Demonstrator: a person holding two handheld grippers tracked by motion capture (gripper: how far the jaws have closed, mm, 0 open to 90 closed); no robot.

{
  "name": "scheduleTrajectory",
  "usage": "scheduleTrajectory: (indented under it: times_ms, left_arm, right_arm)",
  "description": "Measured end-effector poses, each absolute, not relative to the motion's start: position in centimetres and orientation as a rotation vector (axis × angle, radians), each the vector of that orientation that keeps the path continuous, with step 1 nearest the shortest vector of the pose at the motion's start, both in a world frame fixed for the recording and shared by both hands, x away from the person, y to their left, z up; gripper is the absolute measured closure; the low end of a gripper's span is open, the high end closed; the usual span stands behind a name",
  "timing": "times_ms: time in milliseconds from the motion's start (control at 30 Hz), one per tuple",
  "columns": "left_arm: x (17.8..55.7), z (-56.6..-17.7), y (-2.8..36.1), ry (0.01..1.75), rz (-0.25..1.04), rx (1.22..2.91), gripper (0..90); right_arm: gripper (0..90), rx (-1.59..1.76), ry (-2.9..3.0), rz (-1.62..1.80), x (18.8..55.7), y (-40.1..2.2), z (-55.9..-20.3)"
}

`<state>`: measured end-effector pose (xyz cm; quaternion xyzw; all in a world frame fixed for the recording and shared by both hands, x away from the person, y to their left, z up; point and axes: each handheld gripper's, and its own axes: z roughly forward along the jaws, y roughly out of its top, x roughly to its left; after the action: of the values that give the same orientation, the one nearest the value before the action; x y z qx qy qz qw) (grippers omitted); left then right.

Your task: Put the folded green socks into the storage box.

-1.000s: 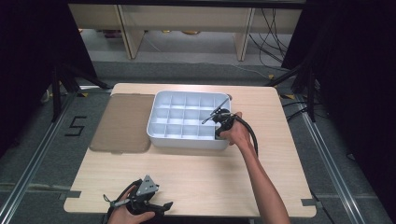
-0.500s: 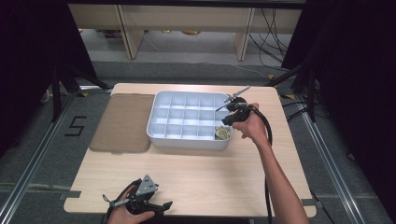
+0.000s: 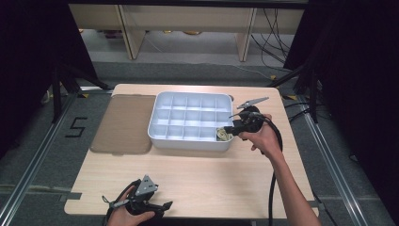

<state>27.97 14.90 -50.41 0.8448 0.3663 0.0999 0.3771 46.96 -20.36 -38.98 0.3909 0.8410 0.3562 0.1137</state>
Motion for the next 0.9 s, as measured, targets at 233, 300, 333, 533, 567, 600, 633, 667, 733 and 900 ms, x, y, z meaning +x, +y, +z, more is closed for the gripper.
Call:
scheduleTrajectory:
  times_ms: [233, 300, 333, 533, 567, 600, 633, 667, 733, 900]
  left_arm:
    - [28.0, -50.4, 15.0, 0.942, 0.25, 2.152, 20.5]
    - [28.1, -50.4, 15.0, 0.947, 0.264, 2.153, 20.5]
    - [28.1, -50.4, 15.0, 0.946, 0.262, 2.151, 20.5]
    - [28.1, -50.4, 15.1, 0.948, 0.266, 2.148, 20.5]
    - [28.1, -50.4, 15.1, 0.948, 0.265, 2.146, 20.5]
    - [28.1, -50.4, 15.1, 0.949, 0.265, 2.145, 20.5]
    - [28.1, -50.3, 15.1, 0.944, 0.254, 2.144, 20.5]
    - [28.1, -50.3, 15.1, 0.942, 0.256, 2.15, 20.5]
    - [28.1, -50.3, 15.1, 0.949, 0.266, 2.149, 20.5]
    - [28.1, -50.2, 15.3, 0.931, 0.269, 2.152, 20.5]
  right_arm:
    - [41.1, 1.165, 2.436, 1.114, 45.6, -20.2, -39.1]
    - [39.4, 1.224, 2.42, 1.139, 45.1, -19.9, -39.1]
    - [39.0, 1.197, 2.451, 1.132, 45.0, -20.0, -39.0]
    - [37.7, 1.187, 2.423, 1.178, 44.1, -19.8, -39.3]
    - [37.7, 1.183, 2.434, 1.162, 44.0, -19.9, -39.2]
    - [37.5, 1.204, 2.44, 1.161, 43.9, -19.8, -39.2]
    - [37.5, 1.179, 2.452, 1.153, 43.9, -19.9, -39.1]
    - [37.4, 1.194, 2.443, 1.161, 43.7, -19.9, -39.2]
    - [37.3, 1.21, 2.431, 1.179, 43.5, -19.8, -39.3]
    - [36.3, 1.184, 2.44, 1.203, 43.1, -20.1, -39.6]
